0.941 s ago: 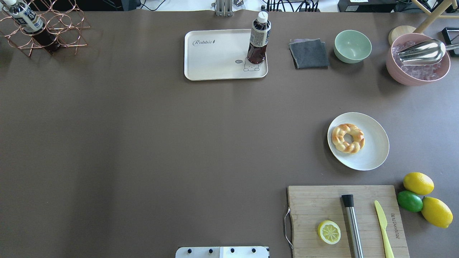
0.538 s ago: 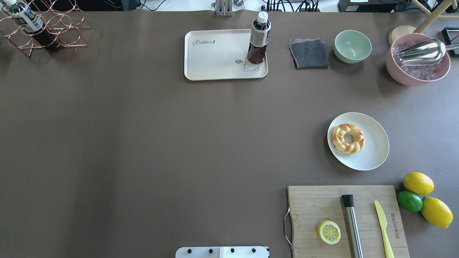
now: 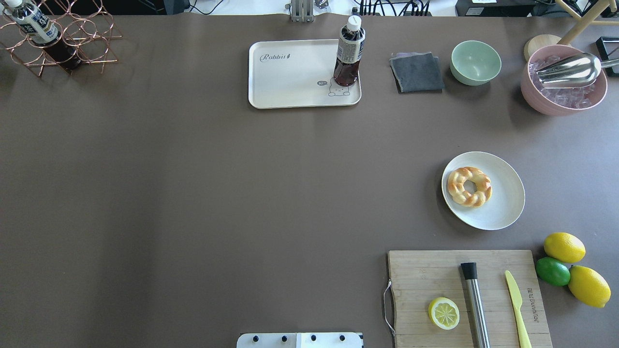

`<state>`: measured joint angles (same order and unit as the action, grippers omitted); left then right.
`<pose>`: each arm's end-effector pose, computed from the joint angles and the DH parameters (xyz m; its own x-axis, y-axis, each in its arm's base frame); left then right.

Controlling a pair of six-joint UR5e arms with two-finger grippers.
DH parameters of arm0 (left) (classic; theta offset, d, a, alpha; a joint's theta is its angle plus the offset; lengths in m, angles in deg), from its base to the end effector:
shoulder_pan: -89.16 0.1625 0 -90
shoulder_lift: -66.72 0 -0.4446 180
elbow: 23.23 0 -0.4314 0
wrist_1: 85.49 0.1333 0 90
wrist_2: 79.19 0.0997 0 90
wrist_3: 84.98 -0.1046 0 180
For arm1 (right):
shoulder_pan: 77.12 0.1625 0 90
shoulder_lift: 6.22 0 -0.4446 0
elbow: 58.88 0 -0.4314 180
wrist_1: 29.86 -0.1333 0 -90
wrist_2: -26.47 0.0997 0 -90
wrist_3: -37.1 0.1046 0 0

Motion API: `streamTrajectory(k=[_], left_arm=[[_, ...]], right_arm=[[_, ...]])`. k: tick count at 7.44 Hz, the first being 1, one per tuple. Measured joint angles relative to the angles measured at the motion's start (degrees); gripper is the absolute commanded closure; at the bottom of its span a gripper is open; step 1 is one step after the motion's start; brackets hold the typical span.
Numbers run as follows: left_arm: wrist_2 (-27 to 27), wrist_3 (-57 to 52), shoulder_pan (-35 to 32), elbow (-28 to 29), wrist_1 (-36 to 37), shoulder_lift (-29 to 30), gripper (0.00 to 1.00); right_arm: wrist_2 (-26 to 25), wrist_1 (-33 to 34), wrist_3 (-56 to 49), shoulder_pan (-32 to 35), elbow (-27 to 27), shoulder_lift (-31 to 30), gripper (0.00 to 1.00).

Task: Place donut on tray

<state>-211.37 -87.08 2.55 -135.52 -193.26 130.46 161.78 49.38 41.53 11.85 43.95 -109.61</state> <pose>-0.0423 -0.3521 0.6426 0.7277 0.2391 -0.6429 -0.0841 0.9613 0.2623 0.0510 -0.4406 0.6540 0.7002 -0.0621 0.7113 -0.0365 0.9918 0.1225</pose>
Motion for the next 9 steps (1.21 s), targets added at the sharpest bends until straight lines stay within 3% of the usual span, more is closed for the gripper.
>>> streamTrajectory(k=[3, 5, 7, 8, 9], left_arm=[[-1.2, 0.1, 0.8, 0.2, 1.1, 0.0, 0.03], [-1.5, 0.2, 1.4, 0.0, 3.3, 0.5, 0.03], [-1.5, 0.3, 1.4, -0.1, 3.7, 1.0, 0.03], [-1.5, 0.4, 1.3, -0.1, 3.8, 1.3, 0.03], [-1.3, 1.3, 1.2, -0.2, 3.7, 1.6, 0.03]], right_arm=[[-0.3, -10.3, 24.0, -13.4, -0.1, 3.0, 0.0], [-3.4, -17.0, 40.9, -23.4, -0.9, 6.5, 0.0], [-5.3, -19.2, 49.5, -29.9, -3.7, 11.1, 0.01], [-5.6, -21.4, 51.2, -31.6, -5.9, 12.3, 0.14], [-5.7, -25.0, 52.9, -32.8, -8.5, 12.9, 0.51]])
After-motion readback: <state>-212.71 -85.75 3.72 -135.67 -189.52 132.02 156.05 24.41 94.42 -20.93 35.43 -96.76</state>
